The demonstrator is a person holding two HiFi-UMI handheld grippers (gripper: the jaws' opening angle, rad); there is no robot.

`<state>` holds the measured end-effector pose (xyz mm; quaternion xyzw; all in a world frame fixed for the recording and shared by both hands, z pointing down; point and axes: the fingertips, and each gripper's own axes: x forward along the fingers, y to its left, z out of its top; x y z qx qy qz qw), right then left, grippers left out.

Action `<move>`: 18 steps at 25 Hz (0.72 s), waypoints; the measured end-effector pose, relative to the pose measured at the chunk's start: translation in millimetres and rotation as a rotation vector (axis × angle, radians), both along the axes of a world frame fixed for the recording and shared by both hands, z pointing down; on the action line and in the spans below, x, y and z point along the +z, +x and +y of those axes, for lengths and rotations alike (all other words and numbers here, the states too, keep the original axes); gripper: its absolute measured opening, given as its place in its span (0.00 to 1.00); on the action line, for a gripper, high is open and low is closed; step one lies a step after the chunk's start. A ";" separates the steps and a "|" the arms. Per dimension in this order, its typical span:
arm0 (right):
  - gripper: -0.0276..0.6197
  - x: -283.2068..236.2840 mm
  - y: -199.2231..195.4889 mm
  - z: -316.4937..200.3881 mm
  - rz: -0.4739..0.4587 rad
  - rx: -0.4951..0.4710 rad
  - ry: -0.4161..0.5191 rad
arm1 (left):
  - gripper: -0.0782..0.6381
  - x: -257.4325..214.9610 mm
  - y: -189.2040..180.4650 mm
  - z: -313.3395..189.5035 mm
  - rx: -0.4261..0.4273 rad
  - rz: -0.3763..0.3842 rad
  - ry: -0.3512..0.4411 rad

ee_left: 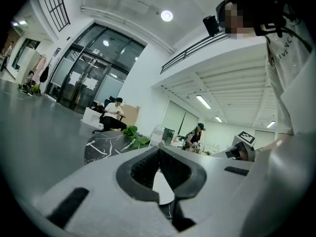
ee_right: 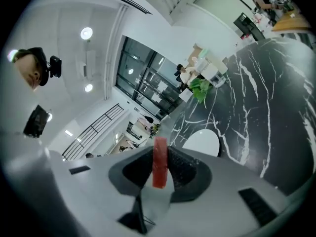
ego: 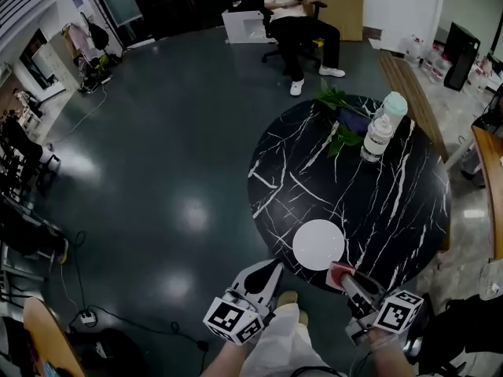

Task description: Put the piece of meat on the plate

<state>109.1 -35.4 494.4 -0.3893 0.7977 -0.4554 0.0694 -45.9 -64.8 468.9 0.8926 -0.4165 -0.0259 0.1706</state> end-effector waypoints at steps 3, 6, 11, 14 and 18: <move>0.18 22.4 -9.7 -24.5 0.029 -0.026 -0.038 | 0.12 17.4 -6.0 -7.5 -0.028 -0.006 -0.015; 0.18 32.3 -20.9 -45.7 0.055 -0.052 -0.054 | 0.12 41.8 -12.6 -12.8 -0.071 0.034 -0.066; 0.18 52.4 -38.7 -68.8 0.060 -0.084 -0.103 | 0.12 68.6 -8.9 -32.9 -0.092 0.044 -0.090; 0.18 72.8 -45.4 -73.9 0.083 -0.098 -0.169 | 0.12 72.0 -9.5 -48.5 -0.106 0.047 -0.077; 0.18 91.8 -53.4 -81.7 0.140 -0.134 -0.213 | 0.12 73.0 -14.1 -65.7 -0.129 0.073 -0.058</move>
